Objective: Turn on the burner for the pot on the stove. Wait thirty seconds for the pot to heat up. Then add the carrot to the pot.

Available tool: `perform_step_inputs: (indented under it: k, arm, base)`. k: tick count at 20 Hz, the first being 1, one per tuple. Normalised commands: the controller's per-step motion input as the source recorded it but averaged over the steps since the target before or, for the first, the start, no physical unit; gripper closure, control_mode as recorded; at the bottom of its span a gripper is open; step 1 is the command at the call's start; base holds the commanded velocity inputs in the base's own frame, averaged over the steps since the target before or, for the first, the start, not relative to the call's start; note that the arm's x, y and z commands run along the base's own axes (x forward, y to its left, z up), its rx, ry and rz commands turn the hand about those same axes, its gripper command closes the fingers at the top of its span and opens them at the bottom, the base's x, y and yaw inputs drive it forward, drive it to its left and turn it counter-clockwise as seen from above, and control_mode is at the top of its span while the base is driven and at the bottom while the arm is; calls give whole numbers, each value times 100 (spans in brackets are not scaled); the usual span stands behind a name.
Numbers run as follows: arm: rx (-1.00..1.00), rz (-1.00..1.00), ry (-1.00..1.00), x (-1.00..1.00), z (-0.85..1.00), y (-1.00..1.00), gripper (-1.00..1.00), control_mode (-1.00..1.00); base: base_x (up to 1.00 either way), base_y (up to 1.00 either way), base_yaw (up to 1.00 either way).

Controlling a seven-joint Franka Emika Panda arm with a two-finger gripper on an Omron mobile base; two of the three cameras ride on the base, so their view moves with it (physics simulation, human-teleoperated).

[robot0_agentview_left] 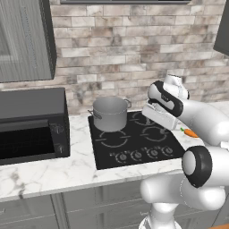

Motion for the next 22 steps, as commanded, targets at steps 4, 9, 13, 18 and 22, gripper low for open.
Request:
perform_step_inputs:
  k: [4,9,13,18,22]
  arm:
    - [0,0,0,0,0,0,-100,-100]
    - [0,0,0,0,0,0,-100,-100]
    - [0,0,0,0,0,0,-100,-100]
    - [0,0,0,0,0,0,-100,-100]
    - [0,0,0,0,0,0,-100,-100]
  base:
    - [0,0,0]
    - [0,0,0]
    - [0,0,0]
    - [0,0,0]
    - [0,0,0]
